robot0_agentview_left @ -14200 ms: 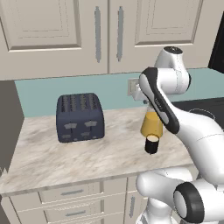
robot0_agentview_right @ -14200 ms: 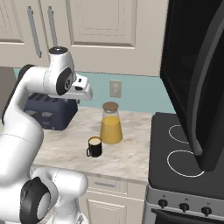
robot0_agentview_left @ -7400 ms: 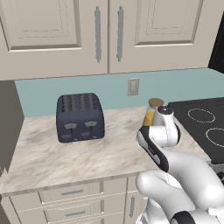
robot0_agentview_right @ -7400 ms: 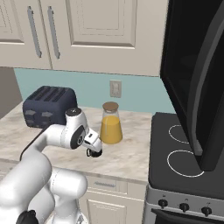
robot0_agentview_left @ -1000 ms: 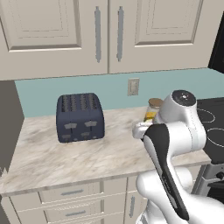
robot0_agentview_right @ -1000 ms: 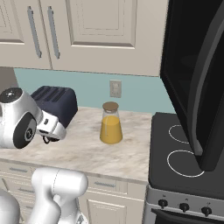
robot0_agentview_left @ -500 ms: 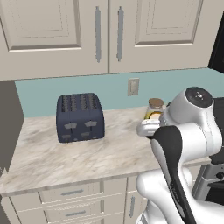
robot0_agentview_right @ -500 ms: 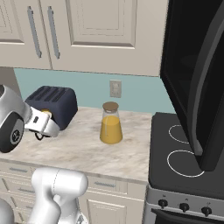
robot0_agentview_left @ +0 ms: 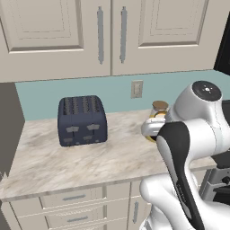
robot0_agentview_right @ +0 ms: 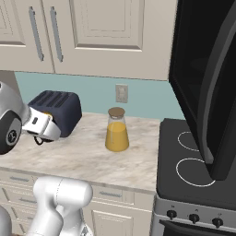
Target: Pick the mug from the counter and place it inside the microwave. Then close the microwave.
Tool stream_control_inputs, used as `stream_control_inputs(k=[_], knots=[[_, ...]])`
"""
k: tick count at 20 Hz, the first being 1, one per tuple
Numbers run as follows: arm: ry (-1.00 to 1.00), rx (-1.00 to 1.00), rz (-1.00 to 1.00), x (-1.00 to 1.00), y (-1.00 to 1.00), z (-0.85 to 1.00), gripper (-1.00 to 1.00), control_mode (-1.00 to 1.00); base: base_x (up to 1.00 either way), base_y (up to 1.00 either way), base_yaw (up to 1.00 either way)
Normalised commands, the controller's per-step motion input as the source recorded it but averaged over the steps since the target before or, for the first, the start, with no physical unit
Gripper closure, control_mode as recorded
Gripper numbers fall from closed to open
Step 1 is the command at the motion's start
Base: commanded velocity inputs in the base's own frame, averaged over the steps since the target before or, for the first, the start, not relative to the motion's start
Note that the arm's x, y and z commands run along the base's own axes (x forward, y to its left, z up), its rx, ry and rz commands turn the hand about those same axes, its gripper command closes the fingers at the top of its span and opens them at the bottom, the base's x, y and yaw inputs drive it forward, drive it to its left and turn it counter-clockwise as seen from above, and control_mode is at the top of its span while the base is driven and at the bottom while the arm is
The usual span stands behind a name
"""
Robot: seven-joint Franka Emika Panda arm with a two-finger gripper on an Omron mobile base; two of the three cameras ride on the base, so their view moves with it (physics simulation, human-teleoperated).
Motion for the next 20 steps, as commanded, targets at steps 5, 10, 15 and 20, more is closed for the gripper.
stream_control_inputs(k=[5,10,15,20], knots=[[0.00,0.00,0.00,0.00,0.00,0.00,1.00,-1.00,0.00,0.00,0.00],[0.00,0.00,0.00,0.00,0.00,0.00,1.00,1.00,-0.05,0.00,0.00],[0.00,0.00,0.00,0.00,0.00,0.00,1.00,1.00,-0.69,0.08,-0.01],[0.00,0.00,0.00,0.00,0.00,0.00,1.00,1.00,-0.44,0.01,-0.06]])
